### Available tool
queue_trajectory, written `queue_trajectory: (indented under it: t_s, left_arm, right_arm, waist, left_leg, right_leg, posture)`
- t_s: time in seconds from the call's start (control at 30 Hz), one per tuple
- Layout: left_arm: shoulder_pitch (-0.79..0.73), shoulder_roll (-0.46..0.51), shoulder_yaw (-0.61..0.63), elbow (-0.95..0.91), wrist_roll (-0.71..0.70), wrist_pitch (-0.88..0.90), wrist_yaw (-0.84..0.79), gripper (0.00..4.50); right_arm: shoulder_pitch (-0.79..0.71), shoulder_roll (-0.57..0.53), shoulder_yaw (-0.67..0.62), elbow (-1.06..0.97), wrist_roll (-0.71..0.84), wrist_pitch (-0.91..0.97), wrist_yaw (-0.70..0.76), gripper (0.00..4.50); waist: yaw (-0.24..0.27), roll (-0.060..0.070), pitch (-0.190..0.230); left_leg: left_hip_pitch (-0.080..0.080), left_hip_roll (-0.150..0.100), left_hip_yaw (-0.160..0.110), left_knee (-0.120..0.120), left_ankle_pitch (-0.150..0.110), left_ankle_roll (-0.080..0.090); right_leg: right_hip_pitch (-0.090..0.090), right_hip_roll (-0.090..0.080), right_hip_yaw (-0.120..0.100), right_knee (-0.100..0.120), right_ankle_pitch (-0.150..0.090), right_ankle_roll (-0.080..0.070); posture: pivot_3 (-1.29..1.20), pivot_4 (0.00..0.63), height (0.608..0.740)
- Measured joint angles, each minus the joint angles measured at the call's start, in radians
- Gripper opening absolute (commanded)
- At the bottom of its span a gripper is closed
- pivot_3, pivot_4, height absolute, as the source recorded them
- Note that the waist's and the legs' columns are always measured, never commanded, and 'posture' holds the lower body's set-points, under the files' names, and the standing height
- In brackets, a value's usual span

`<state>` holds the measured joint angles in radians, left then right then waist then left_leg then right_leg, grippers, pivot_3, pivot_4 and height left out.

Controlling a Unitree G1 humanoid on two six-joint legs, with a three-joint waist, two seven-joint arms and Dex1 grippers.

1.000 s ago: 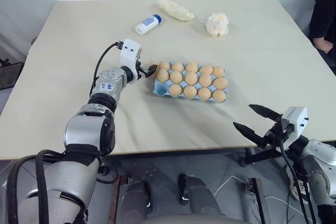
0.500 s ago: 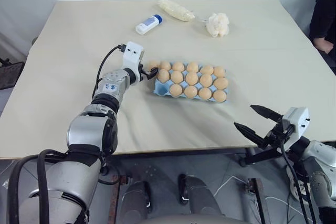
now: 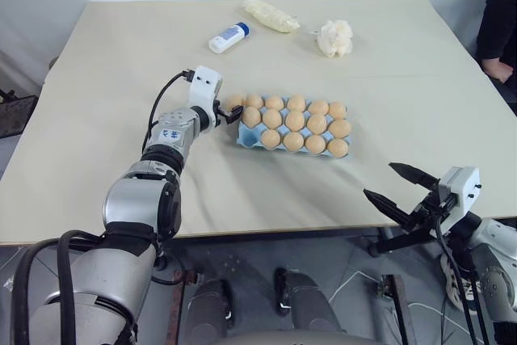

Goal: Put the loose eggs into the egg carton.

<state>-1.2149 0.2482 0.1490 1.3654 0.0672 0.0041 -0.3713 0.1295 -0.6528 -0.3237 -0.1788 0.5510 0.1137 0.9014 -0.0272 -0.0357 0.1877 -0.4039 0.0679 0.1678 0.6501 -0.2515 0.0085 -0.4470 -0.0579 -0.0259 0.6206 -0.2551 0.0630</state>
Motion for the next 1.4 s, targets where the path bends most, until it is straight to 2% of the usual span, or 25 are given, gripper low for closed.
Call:
queue_trajectory:
  t_s: [0.5,0.6,0.8,0.9,1.03,1.4]
  left_arm:
    - [-0.008,-0.014,0.020,0.014,0.005,0.010,0.030,4.47]
    - [-0.016,-0.017,0.032,0.014,0.004,0.010,0.035,3.89]
    - [-0.017,-0.035,0.048,0.014,0.004,0.018,0.041,1.99]
    - [-0.017,-0.037,0.054,0.014,0.004,0.024,0.042,1.36]
    - [-0.017,-0.038,0.060,0.014,0.005,0.027,0.043,1.09]
    - [-0.017,-0.031,0.069,0.014,0.011,0.026,0.024,1.06]
  right_arm:
    - [0.013,0.000,-0.001,-0.017,0.000,0.000,-0.005,4.50]
    - [0.014,0.000,-0.001,-0.019,0.000,0.000,-0.010,4.50]
    - [0.015,0.000,-0.001,-0.025,0.000,0.000,-0.021,4.50]
    - [0.017,0.000,-0.001,-0.031,0.000,0.003,-0.025,4.50]
    - [0.024,0.000,-0.007,-0.050,0.000,0.005,-0.033,4.50]
    - [0.033,0.000,-0.009,-0.056,0.000,0.022,-0.043,4.50]
  waist:
    - [0.000,0.000,0.000]
    - [0.000,0.000,0.000]
    - [0.000,0.000,0.000]
    - [0.000,0.000,0.000]
    - [0.000,0.000,0.000]
    - [-0.001,0.000,0.000]
  left_leg:
    - [0.000,-0.001,0.000,0.000,0.000,0.000]
    - [0.000,-0.001,0.000,0.000,0.000,0.000]
    - [0.000,-0.001,0.000,0.000,0.000,0.000]
    - [0.000,-0.001,0.000,0.000,0.000,0.000]
    - [0.000,-0.001,0.000,0.000,0.000,0.000]
    - [0.000,-0.001,-0.001,0.000,0.000,0.000]
  right_leg:
    - [0.000,-0.001,0.000,0.000,0.000,0.000]
    - [0.000,-0.001,0.000,0.000,0.000,0.000]
    - [0.000,-0.001,0.000,0.000,0.000,0.000]
    - [0.000,-0.001,0.000,0.000,0.000,0.000]
    - [0.000,-0.001,0.000,0.000,0.000,0.001]
    - [0.000,-0.001,-0.001,0.000,0.000,0.001]
  posture:
    - [0.00,0.150,0.740]
    - [0.00,0.150,0.740]
    - [0.00,0.150,0.740]
    - [0.00,0.150,0.740]
    - [0.00,0.150,0.740]
    - [0.00,0.150,0.740]
